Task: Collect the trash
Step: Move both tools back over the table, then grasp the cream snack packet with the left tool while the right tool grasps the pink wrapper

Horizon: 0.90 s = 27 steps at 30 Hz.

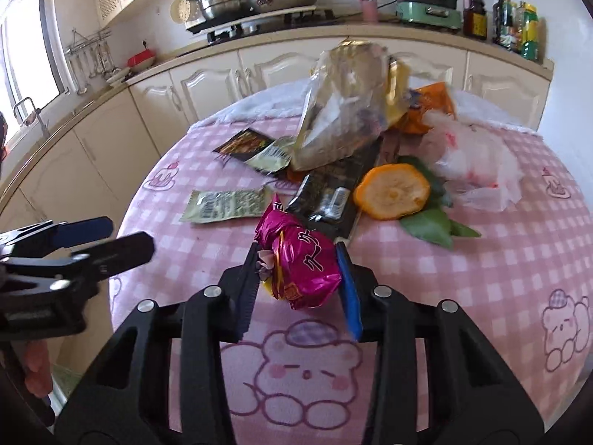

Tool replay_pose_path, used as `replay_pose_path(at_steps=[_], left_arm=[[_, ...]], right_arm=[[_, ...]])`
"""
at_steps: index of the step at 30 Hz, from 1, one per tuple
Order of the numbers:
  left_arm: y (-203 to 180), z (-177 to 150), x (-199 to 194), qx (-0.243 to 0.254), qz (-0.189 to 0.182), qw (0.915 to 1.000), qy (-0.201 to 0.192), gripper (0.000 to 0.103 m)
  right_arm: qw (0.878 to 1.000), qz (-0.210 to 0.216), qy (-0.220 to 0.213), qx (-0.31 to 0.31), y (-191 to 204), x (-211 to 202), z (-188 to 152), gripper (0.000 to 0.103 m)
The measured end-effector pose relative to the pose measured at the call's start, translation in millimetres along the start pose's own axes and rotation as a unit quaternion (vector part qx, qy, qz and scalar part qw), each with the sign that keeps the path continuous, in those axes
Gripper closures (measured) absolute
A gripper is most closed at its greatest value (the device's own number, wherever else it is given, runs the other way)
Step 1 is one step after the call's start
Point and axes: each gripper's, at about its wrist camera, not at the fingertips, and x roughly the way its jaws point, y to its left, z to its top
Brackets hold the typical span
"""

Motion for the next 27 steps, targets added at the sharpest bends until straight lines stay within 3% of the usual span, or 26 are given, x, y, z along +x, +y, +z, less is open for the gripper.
replay_pose_path(at_steps=[6,9,14,22,24,25,26,27], left_arm=[[-22.4,18.1,29.3,0.055,-0.007,0.9983,0.019,0.026],[-35.7,25.7,44.3,0.104,0.028,0.9937,0.03,0.026],[-44.9,37.7,59.8,0.153,0.016,0.9874,0.036,0.026],[-40.4,46.8,71.5,0.155,-0.03,0.9867,0.037,0.028],[-40.6,43.9,67.9,0.153,-0.036,0.9872,0.028,0.045],[-40.7,42.9,65.1,0.151,-0.036,0.9875,0.024,0.066],[-40.3,42.1,63.3,0.147,-0.035,0.9882,0.024,0.077],[-38.1,41.6,61.9,0.138,-0.035,0.9895,0.025,0.078]], right_arm=[[1.0,-0.014,-0.021,0.011,-12.7,-6.6,4.2,0.064],[1.0,-0.009,-0.02,0.021,-19.6,-4.9,4.9,0.064],[0.999,0.001,-0.009,0.032,-26.1,2.9,6.5,0.064],[1.0,0.01,-0.003,0.029,-23.7,6.8,8.1,0.064],[1.0,0.009,-0.003,0.027,-22.1,7.4,8.1,0.064],[1.0,0.009,-0.003,0.026,-20.6,7.2,8.1,0.064],[1.0,0.008,-0.004,0.025,-18.5,7.0,8.1,0.064],[1.0,0.008,-0.005,0.023,-16.3,6.5,8.1,0.064]])
